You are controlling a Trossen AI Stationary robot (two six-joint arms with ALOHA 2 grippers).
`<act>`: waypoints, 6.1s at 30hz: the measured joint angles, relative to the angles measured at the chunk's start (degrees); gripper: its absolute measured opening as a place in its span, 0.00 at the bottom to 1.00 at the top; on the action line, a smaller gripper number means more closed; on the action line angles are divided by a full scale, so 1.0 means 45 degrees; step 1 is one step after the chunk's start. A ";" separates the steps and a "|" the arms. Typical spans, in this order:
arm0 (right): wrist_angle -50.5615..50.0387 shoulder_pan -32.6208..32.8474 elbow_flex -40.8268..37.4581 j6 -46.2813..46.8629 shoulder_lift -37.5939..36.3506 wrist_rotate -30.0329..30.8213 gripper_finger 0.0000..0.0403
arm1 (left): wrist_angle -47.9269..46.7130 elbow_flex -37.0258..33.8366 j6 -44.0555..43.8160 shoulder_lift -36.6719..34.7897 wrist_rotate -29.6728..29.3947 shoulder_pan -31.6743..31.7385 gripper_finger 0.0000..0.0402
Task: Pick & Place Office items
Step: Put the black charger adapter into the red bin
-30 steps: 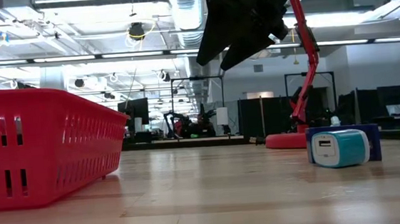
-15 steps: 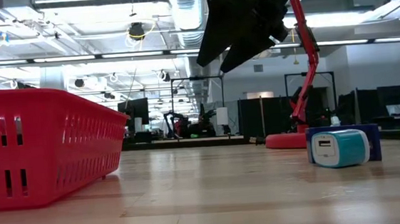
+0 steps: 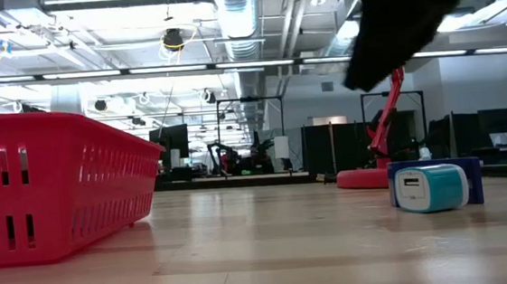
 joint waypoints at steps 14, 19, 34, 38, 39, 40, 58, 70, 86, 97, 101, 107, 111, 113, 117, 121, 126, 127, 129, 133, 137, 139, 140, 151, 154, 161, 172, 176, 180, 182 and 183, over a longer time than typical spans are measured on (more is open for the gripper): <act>-0.1957 0.2283 -0.2404 0.4608 -0.1474 0.0287 0.74 | 0.1021 0.0000 0.3461 -0.0695 -0.0338 0.3162 0.56; 0.1817 0.2842 -0.4839 0.4652 -0.3565 0.0296 0.74 | 0.1163 0.0000 0.4037 -0.0695 -0.0232 0.3768 0.58; 0.7338 0.3108 -0.6197 0.1681 -0.3336 0.0493 0.74 | 0.1981 0.0005 0.4044 -0.0691 -0.0180 0.4203 0.69; 0.8302 0.3616 -0.6182 0.0614 -0.3276 0.0308 0.74 | 0.2035 0.0005 0.4044 -0.0691 -0.0180 0.4203 0.69; 0.8398 0.3718 -0.6173 0.0522 -0.3239 0.0308 0.74 | 0.2048 0.0005 0.4042 -0.0691 -0.0180 0.4203 0.69; 0.8397 0.3810 -0.6173 0.0513 -0.3166 0.0331 0.74 | 0.2066 0.0005 0.4039 -0.0691 -0.0182 0.4203 0.69; 0.8180 0.5784 -0.5858 0.3125 -0.0472 0.1064 0.74 | 0.3485 0.0010 0.4035 -0.0691 -0.0228 0.4203 0.69; 0.9399 0.5952 -0.5309 0.3903 0.2462 0.4087 0.74 | 0.4229 0.0010 0.4034 -0.0691 -0.0224 0.4203 0.69; 0.9285 0.5650 -0.4843 0.3927 0.3075 0.4757 0.41 | 0.4433 0.0015 0.4372 -0.0691 -0.0219 0.4792 0.69; 1.0192 0.3765 -0.4838 0.1715 0.0703 0.0317 0.33 | 0.6547 0.0015 1.1871 -0.0686 0.1093 0.5489 0.69; 1.2362 0.1858 -0.4838 -0.1919 -0.0144 -0.2002 0.33 | 0.7796 0.0015 1.5430 -0.0686 0.2154 0.5490 0.69; 1.4817 -0.1119 -0.4828 -0.4254 -0.0985 -0.6855 0.33 | 0.7867 0.0019 1.7691 -0.0686 0.3622 0.5629 0.69; 1.6689 -0.2623 -0.4828 -0.4318 -0.1039 -0.9792 0.33 | 0.7945 0.0019 1.8725 -0.0686 0.4738 0.5827 0.69; 1.7124 -0.3073 -0.4772 -0.4121 -0.1039 -1.0570 0.33 | 0.7940 0.0019 1.8751 -0.0686 0.4854 0.6059 0.69; 1.6234 -0.3345 -0.4170 -0.4187 -0.1020 -1.0764 0.33 | 0.8049 0.0019 1.8760 -0.0684 0.4806 0.6748 0.69; 1.5688 -0.3313 -0.3362 -0.4524 -0.0779 -1.0810 0.33 | 0.8397 0.0019 1.9473 -0.0681 0.5368 0.7383 0.69; 1.5472 -0.3388 -0.2295 -0.4553 0.0352 -1.1826 0.33 | 0.9086 0.0015 2.0318 -0.0681 0.6685 0.7903 0.69; 1.5415 -0.3424 -0.2054 -0.4668 0.0573 -1.2090 0.33 | 0.9143 0.0015 2.0412 -0.0681 0.6738 0.7977 0.69; 1.5480 -0.3559 -0.1476 -0.4853 0.1045 -1.2448 0.33 | 0.9123 0.0015 2.0417 -0.0681 0.7301 0.8134 0.69; 1.5321 -0.3817 -0.0818 -0.5113 0.1262 -1.3005 0.33 | 0.9006 0.0014 2.0369 -0.0540 0.9276 0.8295 0.69; 1.5083 -0.3974 -0.0548 -0.5201 0.1307 -1.3044 0.33 | 0.9098 0.0018 2.0364 -0.0317 0.9518 0.8271 0.69; 1.4947 -0.4086 -0.0479 -0.5197 0.1287 -1.3079 0.33 | 0.9329 0.0021 2.0365 -0.0115 0.9518 0.8281 0.69; 1.4891 -0.4117 -0.0473 -0.5179 0.1292 -1.3070 0.33 | 0.9363 0.0024 2.0370 -0.0040 0.9512 0.8273 0.69; 1.4758 -0.4251 -0.0476 -0.5110 0.1307 -1.3068 0.33 | 0.9933 0.0029 2.0616 0.0509 1.0083 0.8279 0.63; 1.4772 -0.4263 -0.0476 -0.5185 0.1307 -1.3306 0.33 | 0.9939 0.0034 2.0636 0.0509 1.0193 0.8396 0.54; 1.4585 -0.4258 -0.0476 -0.5181 0.1312 -1.3432 0.33 | 0.9810 0.0034 2.0636 0.0504 1.0350 0.8467 0.42; 1.4035 -0.4262 -0.0476 -0.6173 0.1192 -1.3540 0.47 | 0.9555 0.0005 2.0114 0.0512 1.0284 0.8398 0.37; 1.3377 -0.4232 -0.0452 -0.7094 0.1146 -1.3703 0.61 | 0.9088 -0.0010 1.9587 0.0533 1.0311 0.8221 0.37; 1.2318 -0.4085 -0.0456 -0.7726 0.1146 -1.3309 0.67 | 0.8663 -0.0010 1.8937 0.0409 1.0304 0.7976 0.37; 1.2037 -0.3885 -0.0466 -0.8188 0.1132 -1.2805 0.68 | 0.8255 -0.0010 1.8481 0.0309 1.0205 0.7808 0.37; 1.1853 -0.3770 -0.0474 -0.8463 0.1056 -1.2544 0.68 | 0.8045 -0.0010 1.8282 0.0306 0.9935 0.7695 0.37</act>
